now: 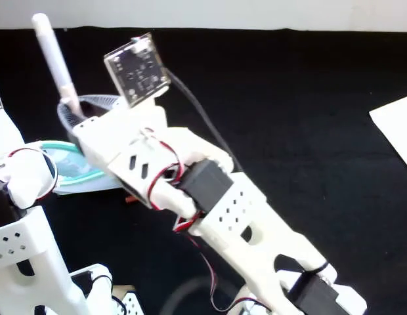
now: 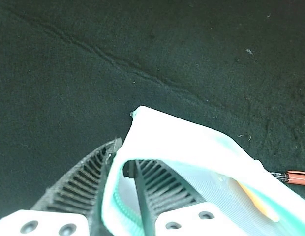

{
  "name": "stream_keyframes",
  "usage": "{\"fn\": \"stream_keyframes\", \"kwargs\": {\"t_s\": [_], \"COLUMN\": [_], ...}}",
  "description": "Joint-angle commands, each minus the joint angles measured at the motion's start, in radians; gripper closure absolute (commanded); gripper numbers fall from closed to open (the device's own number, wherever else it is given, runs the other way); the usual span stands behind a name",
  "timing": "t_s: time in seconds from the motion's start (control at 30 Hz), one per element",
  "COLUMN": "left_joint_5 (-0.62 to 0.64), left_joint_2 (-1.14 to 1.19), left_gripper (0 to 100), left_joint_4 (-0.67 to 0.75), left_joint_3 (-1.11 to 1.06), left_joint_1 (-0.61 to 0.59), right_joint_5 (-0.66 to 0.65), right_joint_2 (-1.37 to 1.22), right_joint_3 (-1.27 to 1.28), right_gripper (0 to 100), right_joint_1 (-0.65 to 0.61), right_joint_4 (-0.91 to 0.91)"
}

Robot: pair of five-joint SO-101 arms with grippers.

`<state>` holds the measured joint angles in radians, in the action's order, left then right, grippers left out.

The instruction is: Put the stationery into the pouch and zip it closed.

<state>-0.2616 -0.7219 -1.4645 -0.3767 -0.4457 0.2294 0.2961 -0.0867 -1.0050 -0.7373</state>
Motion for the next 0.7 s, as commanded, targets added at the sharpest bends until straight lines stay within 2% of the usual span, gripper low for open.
{"fn": "stream_keyframes", "kwargs": {"t_s": [0.0, 0.33, 0.67], "left_joint_5": [0.008, 0.008, 0.008], "left_joint_2": [0.013, 0.013, 0.013], "left_gripper": [99, 99, 99], "left_joint_4": [-0.006, 0.002, 0.003], "left_joint_3": [-0.024, -0.024, -0.021], "left_joint_1": [0.004, 0.004, 0.001], "right_joint_5": [0.026, 0.031, 0.068], "right_joint_2": [-0.015, -0.064, -0.053], "right_joint_3": [-0.048, -0.036, 0.147], "right_gripper": [99.1, 99.1, 99.1], "right_joint_1": [-0.022, -0.064, -0.084], "right_joint_4": [0.031, 0.031, 0.101]}}
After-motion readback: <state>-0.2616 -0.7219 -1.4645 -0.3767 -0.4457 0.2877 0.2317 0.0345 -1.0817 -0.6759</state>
